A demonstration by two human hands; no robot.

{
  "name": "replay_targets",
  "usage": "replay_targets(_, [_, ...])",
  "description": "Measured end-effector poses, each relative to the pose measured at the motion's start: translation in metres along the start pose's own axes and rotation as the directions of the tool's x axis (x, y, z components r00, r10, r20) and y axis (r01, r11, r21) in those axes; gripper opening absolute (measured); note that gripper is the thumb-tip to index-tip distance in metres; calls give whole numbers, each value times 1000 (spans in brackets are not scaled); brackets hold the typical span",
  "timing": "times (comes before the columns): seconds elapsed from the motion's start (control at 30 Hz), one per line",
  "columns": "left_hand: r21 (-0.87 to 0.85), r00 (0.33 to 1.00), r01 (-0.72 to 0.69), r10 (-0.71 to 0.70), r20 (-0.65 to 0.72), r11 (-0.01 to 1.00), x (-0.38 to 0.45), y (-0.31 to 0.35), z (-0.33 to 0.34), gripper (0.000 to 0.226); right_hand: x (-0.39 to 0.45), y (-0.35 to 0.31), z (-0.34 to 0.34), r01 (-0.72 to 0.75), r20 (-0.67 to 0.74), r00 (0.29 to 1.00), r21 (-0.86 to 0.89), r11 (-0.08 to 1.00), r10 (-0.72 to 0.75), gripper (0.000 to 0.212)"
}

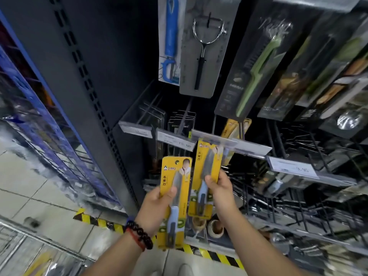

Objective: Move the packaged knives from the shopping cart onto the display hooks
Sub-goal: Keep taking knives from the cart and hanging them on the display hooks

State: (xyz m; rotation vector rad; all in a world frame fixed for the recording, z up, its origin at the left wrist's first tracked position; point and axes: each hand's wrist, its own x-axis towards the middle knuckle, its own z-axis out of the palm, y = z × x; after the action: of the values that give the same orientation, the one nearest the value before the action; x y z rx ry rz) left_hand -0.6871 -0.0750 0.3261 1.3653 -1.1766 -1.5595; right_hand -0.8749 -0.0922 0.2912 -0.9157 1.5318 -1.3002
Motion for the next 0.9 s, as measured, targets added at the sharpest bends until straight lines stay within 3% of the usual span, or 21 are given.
replay_targets(0.27, [4,1000,6,-6,-4,1000,3,-5,4,27,26,6,-1,-15,12,1000,24,1000,15,15])
replay_targets(0.4, [17,1000,22,-22,-20,1000,6,-4,5,34,53,0,3,-18,11,1000,-13,1000,18,23])
replay_targets(0.47, [17,1000,28,-28,-12,999,9,-6,2,36,70,-3,8,-78,-10,997,-15,997,78,29])
replay_targets(0.6, [16,998,67,-67,7,998,16,-18,-1,32,104,-16,15,-201,-50,978,-20,979,200,15])
replay_targets(0.67, [25,997,76,-77,13,997,18,-22,-2,31,115,-19,14,-270,-83,961,-66,961,264,22])
replay_targets(0.77, [46,997,70,-71,26,997,21,-23,-2,31,128,-10,5,-297,-73,955,-167,940,289,29])
replay_targets(0.9, [38,998,39,-40,42,999,27,-22,4,30,140,5,-5,-310,-69,951,-206,928,302,19])
